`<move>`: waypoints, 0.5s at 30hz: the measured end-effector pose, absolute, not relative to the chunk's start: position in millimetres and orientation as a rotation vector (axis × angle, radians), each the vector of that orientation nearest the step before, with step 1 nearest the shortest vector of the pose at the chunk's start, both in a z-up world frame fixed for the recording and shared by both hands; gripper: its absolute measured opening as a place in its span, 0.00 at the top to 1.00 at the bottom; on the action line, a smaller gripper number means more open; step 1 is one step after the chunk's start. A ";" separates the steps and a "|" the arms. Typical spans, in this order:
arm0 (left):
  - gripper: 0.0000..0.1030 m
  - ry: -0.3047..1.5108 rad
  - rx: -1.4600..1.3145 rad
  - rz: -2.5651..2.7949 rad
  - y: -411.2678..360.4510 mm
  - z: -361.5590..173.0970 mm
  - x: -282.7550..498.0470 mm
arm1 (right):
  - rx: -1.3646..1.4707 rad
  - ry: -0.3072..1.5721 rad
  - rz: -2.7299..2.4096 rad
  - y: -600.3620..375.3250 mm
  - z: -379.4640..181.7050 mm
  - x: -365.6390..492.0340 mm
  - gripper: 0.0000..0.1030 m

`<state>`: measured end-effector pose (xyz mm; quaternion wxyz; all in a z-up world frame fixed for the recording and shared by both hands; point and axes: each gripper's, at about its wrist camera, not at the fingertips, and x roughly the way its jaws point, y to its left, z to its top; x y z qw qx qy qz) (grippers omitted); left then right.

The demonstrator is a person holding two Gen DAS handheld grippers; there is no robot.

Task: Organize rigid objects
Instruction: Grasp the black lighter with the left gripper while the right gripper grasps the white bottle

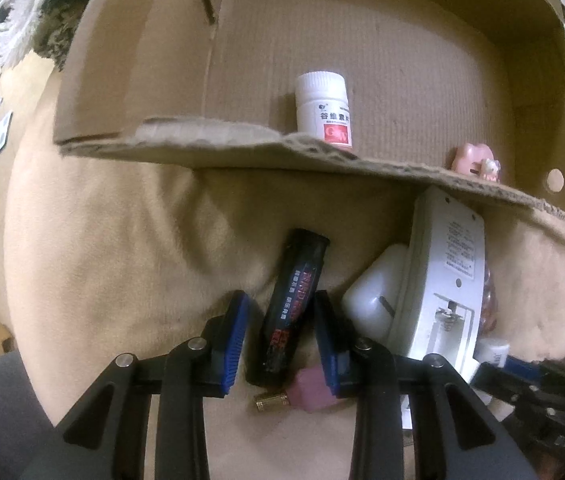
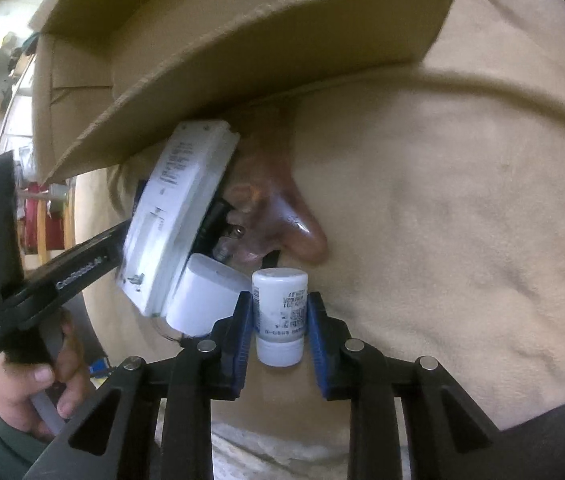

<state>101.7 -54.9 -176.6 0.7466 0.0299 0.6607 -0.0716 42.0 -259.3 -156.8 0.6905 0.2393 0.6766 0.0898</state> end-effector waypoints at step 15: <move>0.83 1.413 0.015 -0.066 -41.6 -170.3 103.1 | 0.562 1.350 0.148 -273.4 -132.5 44.6 0.73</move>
